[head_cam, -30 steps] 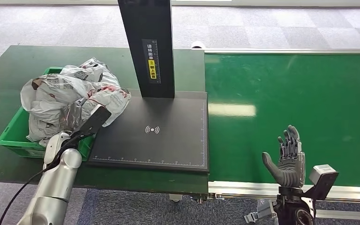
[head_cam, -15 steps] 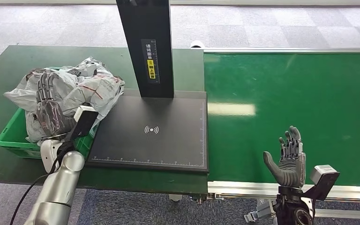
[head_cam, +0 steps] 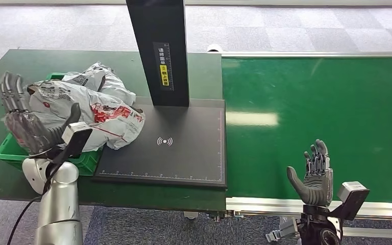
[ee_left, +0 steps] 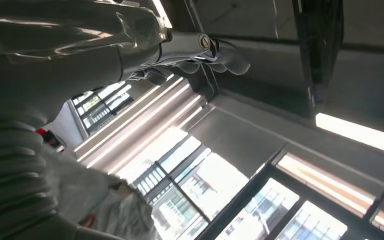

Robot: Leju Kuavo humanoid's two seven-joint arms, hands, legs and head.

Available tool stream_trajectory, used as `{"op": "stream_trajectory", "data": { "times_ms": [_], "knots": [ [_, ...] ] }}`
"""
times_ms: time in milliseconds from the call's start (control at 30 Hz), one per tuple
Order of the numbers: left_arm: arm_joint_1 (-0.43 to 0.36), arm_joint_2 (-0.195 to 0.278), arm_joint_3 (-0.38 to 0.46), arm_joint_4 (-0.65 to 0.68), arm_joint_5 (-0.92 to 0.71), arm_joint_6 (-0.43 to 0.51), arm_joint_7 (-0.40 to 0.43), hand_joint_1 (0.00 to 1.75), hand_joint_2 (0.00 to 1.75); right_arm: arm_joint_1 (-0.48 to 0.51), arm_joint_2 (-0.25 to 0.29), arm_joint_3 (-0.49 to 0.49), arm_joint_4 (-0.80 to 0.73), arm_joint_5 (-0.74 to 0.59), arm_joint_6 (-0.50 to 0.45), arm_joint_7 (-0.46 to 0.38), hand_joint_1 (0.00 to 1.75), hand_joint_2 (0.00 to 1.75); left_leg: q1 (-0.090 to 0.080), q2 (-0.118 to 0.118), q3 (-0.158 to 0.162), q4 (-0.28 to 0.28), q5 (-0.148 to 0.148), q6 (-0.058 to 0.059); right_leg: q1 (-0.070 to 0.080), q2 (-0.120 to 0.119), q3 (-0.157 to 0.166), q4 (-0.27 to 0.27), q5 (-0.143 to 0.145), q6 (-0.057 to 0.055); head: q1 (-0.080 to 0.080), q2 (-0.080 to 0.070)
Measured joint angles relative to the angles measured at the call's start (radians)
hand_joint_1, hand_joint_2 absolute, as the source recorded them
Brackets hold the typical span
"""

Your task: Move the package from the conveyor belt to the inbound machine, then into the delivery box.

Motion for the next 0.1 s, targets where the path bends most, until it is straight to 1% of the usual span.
{"op": "stream_trajectory", "data": {
  "times_ms": [67, 100],
  "knots": [
    [0.002, -0.022, 0.021, -0.08, 0.022, 0.0, -0.014, 0.0, 0.0, 0.0, 0.0, 0.006, 0.001, -0.002, -0.002, -0.002, 0.0, 1.75, 0.0, 0.0, 0.0, 0.0, 0.0, 0.0, 0.0, 0.0, 0.0, 0.0, 0.0, 0.0, 0.0, 0.0],
    [0.003, -0.027, 0.024, -0.099, 0.027, 0.0, -0.015, 0.0, 0.0, -0.001, 0.0, 0.007, 0.001, -0.002, -0.003, -0.002, 0.0, 1.75, 0.0, 0.0, 0.0, 0.0, 0.0, 0.0, 0.0, 0.0, 0.0, 0.0, 0.0, 0.0, 0.0, 0.0]
  ]
}}
